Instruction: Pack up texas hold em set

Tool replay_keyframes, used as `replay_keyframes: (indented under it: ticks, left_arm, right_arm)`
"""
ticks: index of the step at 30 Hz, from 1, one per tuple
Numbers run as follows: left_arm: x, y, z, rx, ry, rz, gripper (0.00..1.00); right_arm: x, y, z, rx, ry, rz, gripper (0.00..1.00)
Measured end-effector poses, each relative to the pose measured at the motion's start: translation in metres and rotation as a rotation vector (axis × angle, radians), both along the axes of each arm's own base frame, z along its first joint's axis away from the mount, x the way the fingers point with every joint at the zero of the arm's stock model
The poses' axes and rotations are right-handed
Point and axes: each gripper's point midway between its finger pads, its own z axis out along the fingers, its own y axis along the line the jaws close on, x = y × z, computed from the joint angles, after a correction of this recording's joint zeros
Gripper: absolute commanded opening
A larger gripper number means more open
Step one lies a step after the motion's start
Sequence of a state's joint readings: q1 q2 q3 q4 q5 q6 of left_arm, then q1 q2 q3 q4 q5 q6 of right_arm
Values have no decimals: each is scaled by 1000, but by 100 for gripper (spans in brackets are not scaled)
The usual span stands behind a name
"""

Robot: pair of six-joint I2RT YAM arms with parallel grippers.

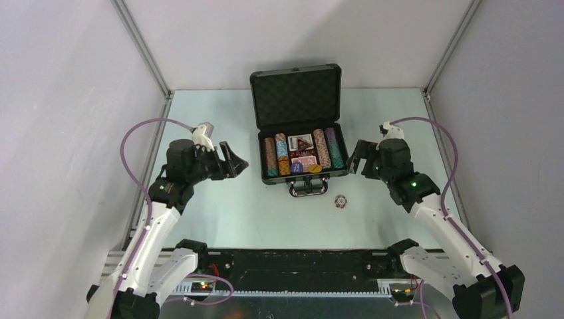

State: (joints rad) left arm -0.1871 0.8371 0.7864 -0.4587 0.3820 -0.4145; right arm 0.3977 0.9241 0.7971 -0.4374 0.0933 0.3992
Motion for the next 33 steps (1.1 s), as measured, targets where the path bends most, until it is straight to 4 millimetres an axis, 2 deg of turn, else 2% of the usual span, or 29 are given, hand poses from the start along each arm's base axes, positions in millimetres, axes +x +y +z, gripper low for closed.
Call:
replay_keyframes:
  ticks: [2,9,21,29,33]
  left_arm:
    - [1,1,0,3,-1,6,78]
    - [1,2,0,4,0,13,78]
    - [2,3,-1,4,0,17,78]
    - [2,3,-1,4,1,18,79]
    - [2,3,-1,4,1,18,79]
  right_arm:
    - [-2,-7,-7,-25,27,-44,94]
    - [-28,9,-55,-113,217,-46,95]
    - [-61,35,-136,-204,479,-41,81]
    - [-63,44,-168,-236,546,-37,72]
    - [-58,46,-170,-232,534,-46,69]
